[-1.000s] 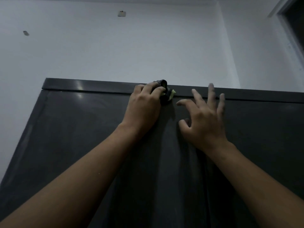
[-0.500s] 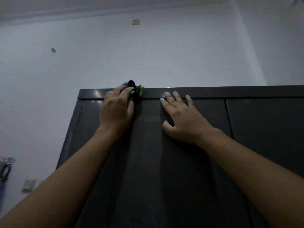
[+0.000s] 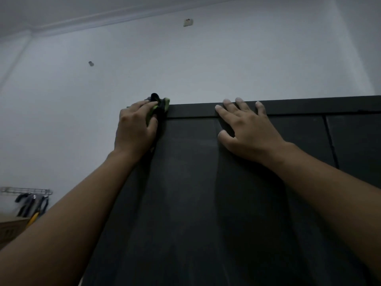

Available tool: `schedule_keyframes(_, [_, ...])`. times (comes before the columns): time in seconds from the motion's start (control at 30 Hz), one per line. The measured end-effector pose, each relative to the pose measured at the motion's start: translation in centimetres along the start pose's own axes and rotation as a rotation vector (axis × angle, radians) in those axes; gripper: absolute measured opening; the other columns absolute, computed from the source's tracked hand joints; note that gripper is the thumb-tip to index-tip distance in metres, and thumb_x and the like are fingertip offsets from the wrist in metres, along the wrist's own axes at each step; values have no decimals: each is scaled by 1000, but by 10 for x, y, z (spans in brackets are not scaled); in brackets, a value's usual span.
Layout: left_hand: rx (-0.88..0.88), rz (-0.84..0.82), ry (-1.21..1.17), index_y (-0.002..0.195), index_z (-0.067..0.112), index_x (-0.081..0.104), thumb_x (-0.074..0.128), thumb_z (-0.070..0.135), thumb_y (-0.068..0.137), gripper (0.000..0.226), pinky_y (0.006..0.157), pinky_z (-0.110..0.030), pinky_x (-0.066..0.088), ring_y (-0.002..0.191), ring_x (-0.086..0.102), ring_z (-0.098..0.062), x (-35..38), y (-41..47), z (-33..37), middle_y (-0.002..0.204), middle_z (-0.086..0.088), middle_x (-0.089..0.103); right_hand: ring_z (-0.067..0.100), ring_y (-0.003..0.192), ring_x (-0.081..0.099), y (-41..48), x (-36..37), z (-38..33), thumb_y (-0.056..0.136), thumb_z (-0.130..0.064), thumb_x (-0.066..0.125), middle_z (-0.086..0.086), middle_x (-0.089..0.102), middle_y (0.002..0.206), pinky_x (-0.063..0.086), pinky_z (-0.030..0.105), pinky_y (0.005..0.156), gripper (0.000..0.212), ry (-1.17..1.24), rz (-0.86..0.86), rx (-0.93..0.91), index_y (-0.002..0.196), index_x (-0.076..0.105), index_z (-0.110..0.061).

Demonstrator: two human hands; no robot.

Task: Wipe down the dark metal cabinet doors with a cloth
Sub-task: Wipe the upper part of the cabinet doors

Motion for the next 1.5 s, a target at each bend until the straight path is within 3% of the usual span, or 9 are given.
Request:
schedule_keyframes(0.23, [-200,74,48,129,14,60,51,20,95,36,96,-29,27,117,53,-32,-2,-12,-25,128,-13,62,27,153,-1,32,14,-39,96,-53,31,6,10,164,-8,66,116,64,-29,-71,-26,157,15,-37])
schedule_keyframes(0.33, [-272,96,109,123,11,59,49,22,95,32,90,-31,26,106,53,-35,-6,-31,-30,116,-16,61,29,150,9,45,16,-52,97,-53,29,9,17,160,-3,65,117,61,-61,-82,-52,156,16,-40])
schedule_keyframes(0.5, [-163,48,-30,114,14,68,60,22,86,31,79,-29,37,85,53,-30,-28,-78,-31,93,-2,48,29,143,23,51,15,-57,99,-52,29,11,27,155,8,60,116,55,-79,0,-40,153,20,-46])
schedule_keyframes(0.73, [-93,-7,-4,111,15,71,61,29,81,35,77,-33,44,83,57,-27,-37,-91,-28,93,-3,55,30,135,35,52,17,-58,99,-46,34,10,40,144,16,57,112,50,-109,102,-43,149,31,-47])
schedule_keyframes(0.93, [-328,119,-7,112,10,67,53,23,86,32,82,-31,36,92,52,-34,-17,-51,-13,102,-12,55,28,130,43,55,13,-55,96,-49,42,3,50,135,20,55,110,46,-59,129,-61,141,41,-37])
schedule_keyframes(1.13, [5,54,-64,121,13,68,61,27,82,42,80,-29,39,90,52,-26,-10,-82,22,103,-8,59,31,136,38,58,14,-46,95,-57,46,5,43,150,19,48,111,62,-59,132,-29,149,37,-28])
schedule_keyframes(1.3, [271,-116,-10,128,20,64,53,40,85,49,81,-43,51,97,56,-28,-13,-97,25,113,-7,60,34,134,37,59,13,-47,95,-58,46,9,40,148,19,48,112,62,-60,92,-31,149,35,-29])
schedule_keyframes(1.4, [79,-51,5,128,21,65,54,36,86,45,83,-44,51,96,56,-30,-16,-85,8,109,-8,59,32,136,37,54,9,-43,97,-52,45,7,40,150,20,45,113,60,-28,62,-87,151,33,-29])
schedule_keyframes(1.5, [-244,64,-50,126,19,65,56,28,89,39,89,-32,39,101,52,-32,-13,-71,-4,108,-10,55,29,137,39,48,-3,-26,99,-42,49,3,42,153,27,46,112,55,12,4,-154,150,36,-29])
Point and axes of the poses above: each hand's wrist, its own y-axis towards the middle knuckle, its own x-axis out of the palm, z = x × y, the point moved 6 cm from there along y, towards the middle knuckle
